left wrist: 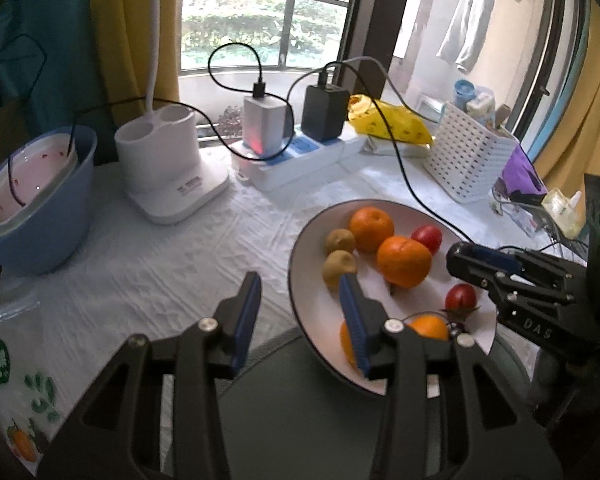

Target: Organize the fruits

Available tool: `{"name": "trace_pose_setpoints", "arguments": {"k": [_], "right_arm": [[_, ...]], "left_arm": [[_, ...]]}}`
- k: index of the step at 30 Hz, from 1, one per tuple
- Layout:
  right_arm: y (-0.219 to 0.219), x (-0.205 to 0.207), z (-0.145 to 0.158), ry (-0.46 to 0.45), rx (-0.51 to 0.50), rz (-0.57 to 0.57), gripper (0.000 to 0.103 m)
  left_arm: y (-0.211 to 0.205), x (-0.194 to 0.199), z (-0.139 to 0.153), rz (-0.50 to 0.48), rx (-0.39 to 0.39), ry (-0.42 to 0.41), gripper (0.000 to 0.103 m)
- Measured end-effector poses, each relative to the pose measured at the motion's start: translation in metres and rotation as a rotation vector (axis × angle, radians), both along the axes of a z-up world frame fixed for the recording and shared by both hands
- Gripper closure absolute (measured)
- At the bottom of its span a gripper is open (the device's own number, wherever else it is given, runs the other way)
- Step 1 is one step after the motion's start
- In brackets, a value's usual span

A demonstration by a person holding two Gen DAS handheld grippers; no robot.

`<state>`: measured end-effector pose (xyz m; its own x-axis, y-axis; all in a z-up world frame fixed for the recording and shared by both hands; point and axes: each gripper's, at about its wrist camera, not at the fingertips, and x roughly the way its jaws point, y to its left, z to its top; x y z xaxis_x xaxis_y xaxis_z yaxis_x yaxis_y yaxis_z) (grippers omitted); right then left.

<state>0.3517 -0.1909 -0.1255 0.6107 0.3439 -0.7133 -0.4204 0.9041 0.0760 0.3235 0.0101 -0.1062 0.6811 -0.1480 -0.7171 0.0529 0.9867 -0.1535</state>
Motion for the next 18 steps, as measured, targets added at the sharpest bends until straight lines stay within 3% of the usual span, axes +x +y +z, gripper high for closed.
{"name": "trace_pose_setpoints", "arguments": {"k": [18], "right_arm": [[0.004,-0.019,0.013,-0.034,-0.011,-0.015,0.073]], "left_arm": [[0.001,-0.03,0.021,-0.006,0.022,-0.042,0.06]]}}
